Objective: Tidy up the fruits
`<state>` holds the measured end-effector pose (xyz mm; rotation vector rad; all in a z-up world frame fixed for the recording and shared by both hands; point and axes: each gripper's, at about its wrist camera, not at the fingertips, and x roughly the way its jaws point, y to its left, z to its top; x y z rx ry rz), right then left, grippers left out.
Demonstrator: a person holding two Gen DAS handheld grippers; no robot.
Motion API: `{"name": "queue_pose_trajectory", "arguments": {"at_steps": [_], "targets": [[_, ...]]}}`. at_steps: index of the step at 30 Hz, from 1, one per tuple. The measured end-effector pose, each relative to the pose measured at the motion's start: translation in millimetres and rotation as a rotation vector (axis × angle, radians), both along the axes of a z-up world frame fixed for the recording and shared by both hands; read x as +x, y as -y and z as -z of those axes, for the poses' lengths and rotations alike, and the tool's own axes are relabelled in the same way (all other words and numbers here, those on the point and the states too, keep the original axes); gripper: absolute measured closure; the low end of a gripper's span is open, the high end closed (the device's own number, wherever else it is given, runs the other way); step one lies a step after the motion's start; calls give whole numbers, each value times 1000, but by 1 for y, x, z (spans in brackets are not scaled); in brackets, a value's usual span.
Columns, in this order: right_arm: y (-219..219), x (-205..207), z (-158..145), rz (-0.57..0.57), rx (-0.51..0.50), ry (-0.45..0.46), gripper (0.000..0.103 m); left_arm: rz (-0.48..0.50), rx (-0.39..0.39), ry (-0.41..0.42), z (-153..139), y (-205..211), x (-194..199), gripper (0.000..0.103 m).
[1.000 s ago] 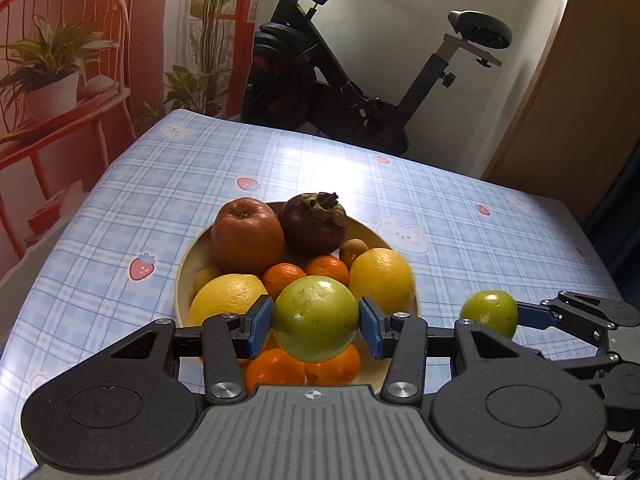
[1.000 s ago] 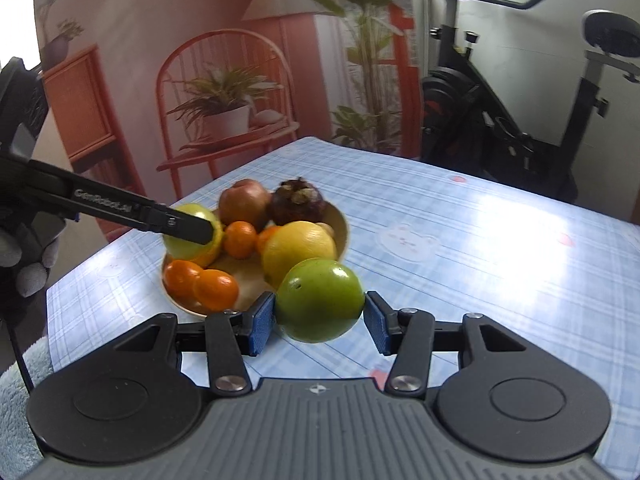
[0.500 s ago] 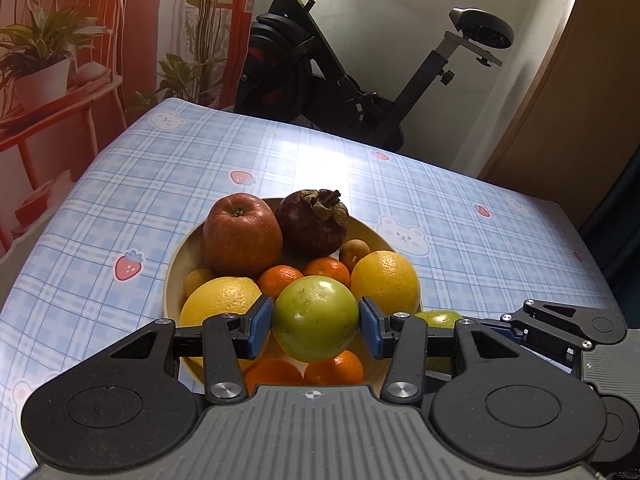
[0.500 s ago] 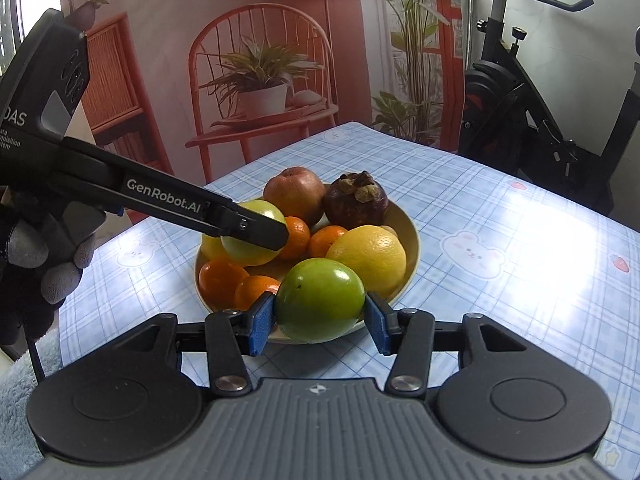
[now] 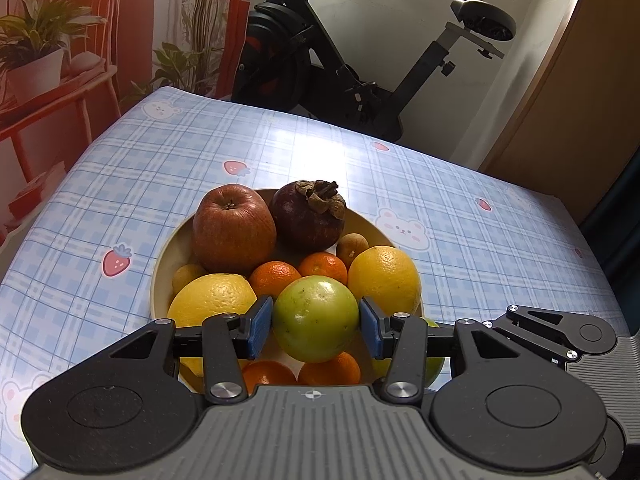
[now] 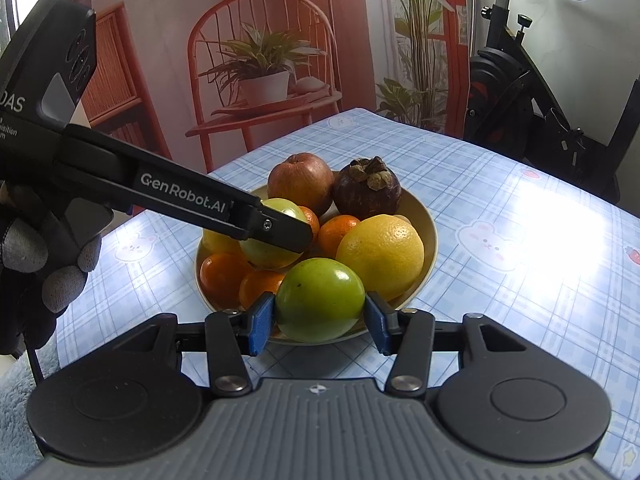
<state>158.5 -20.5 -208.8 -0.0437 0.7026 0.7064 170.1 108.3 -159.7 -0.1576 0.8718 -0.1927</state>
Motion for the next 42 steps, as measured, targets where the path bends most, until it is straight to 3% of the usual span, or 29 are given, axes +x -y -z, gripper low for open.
{"name": "queue_pose_trajectory", "arguments": {"at_steps": [17,20,23,27,31,42], "targets": [[11,-11,-9,28,10,25,51,-15,12,56,-22,2,-6,53],[18,-15,-14,56,16,35,45,-26,46,62,-31,3,-11,51],[26,-20,-21,90,20,55,40,-44,62,85,-43,4,-21,34],[38,-26,-31,156,42,70,17,-74,78,127,-58,5,-37,21],[54,-29,-43,220,98,46,1,-114,67,150,-70,5,-50,16],[97,-46,-81,351,151,58,0,-183,116,228,-103,19,-75,9]]}}
